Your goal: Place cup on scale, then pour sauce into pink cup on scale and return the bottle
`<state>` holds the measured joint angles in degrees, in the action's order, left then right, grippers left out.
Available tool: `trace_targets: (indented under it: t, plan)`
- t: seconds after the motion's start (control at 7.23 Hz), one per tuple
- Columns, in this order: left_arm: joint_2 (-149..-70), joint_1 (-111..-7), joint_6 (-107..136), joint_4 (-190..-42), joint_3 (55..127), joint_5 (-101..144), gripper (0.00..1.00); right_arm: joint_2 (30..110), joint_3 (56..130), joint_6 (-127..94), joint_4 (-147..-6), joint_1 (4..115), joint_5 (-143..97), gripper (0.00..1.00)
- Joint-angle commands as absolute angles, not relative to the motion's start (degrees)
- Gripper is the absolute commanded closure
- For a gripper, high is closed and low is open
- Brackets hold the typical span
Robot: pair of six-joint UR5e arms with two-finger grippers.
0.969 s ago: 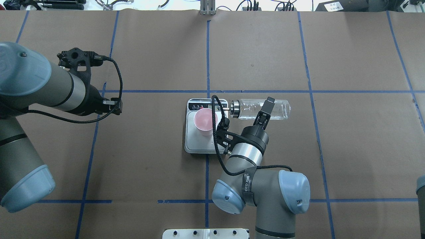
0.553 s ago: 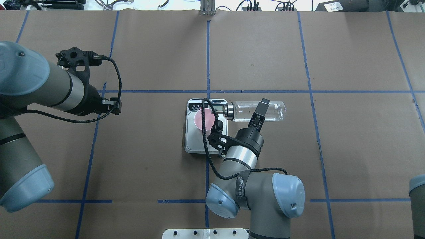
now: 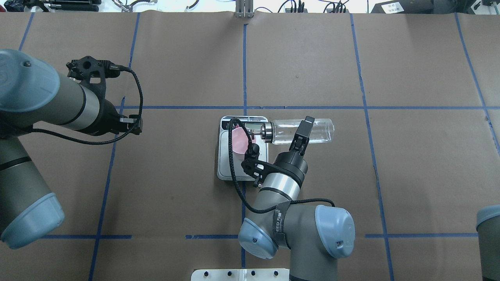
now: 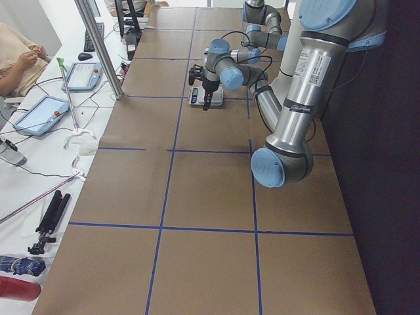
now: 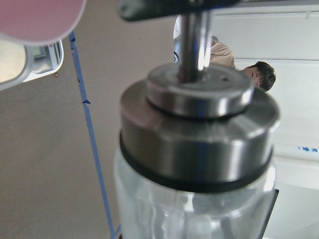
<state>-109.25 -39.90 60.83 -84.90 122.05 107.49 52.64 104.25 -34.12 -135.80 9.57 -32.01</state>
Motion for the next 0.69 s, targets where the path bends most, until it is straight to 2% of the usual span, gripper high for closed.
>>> trace_targets:
  t: [0.0, 0.55]
  plan:
    - [-109.25, -39.82, 60.91, -84.9, 121.91, 107.49, 0.46, 52.47, 104.06, -33.67, -135.97, 9.58, -31.99, 1.0]
    - [-109.34, -39.81, 61.17, -84.9, 121.99, 107.49, 0.45, 52.38, 101.69, -30.85, -136.05, 9.75, -29.53, 1.0]
